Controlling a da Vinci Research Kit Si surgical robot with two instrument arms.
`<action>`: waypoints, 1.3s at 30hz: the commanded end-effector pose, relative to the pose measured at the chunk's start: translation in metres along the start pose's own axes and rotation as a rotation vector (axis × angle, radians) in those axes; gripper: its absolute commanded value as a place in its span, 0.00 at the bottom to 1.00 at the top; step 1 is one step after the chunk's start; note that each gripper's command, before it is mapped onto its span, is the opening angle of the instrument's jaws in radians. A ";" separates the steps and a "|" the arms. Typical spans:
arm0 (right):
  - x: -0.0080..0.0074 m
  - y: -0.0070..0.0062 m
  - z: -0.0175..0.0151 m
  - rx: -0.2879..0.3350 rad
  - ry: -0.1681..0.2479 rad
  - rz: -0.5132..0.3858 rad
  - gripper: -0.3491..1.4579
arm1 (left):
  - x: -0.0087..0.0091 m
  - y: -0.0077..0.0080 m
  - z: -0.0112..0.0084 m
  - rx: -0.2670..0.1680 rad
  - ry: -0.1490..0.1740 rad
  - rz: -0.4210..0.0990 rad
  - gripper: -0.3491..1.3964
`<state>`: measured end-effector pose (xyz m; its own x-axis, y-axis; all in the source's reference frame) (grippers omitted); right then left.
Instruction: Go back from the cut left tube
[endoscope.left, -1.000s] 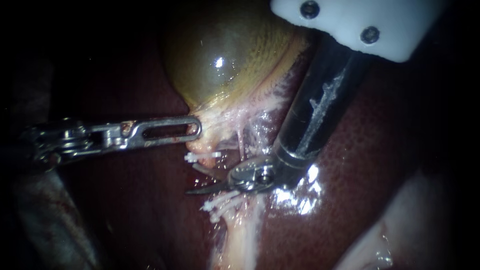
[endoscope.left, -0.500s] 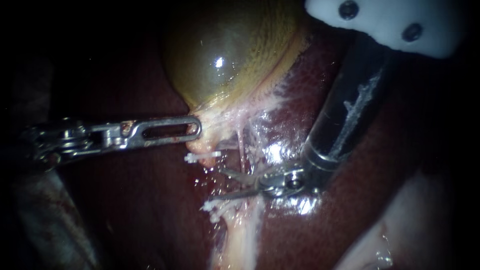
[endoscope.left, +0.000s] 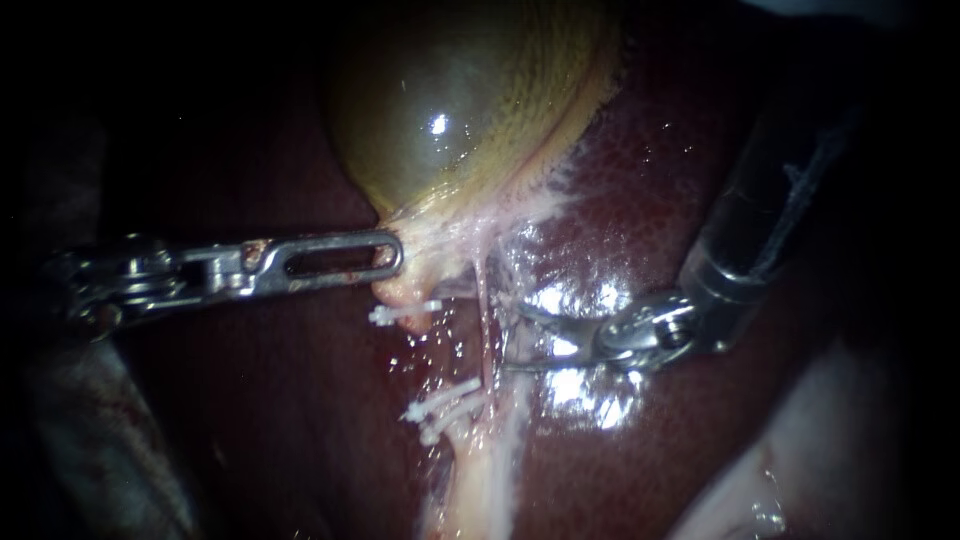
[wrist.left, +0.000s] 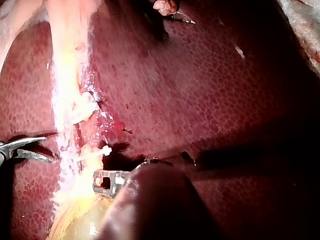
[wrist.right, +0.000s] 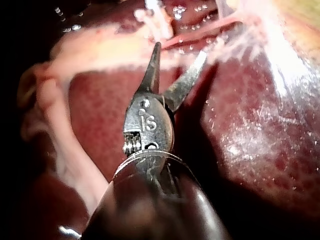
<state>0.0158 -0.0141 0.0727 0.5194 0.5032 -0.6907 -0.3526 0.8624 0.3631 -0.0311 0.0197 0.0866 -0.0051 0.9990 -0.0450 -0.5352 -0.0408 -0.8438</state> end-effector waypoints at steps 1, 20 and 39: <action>-0.0001 0.0004 -0.0004 -0.007 -0.004 -0.002 0.87 | 0.0000 -0.0001 0.0000 0.000 0.000 0.000 0.00; 0.0014 0.0024 -0.0037 -0.094 -0.025 0.031 0.98 | -0.0002 -0.0005 0.0020 0.004 0.009 0.003 0.00; 0.0016 0.0025 -0.0031 -0.075 -0.014 0.122 0.99 | -0.0007 -0.0021 0.0077 -0.002 0.017 0.014 0.00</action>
<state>0.0133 -0.0113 0.0706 0.4782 0.6060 -0.6356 -0.4721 0.7877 0.3958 -0.0365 0.0192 0.0926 0.0023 0.9978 -0.0663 -0.5344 -0.0548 -0.8434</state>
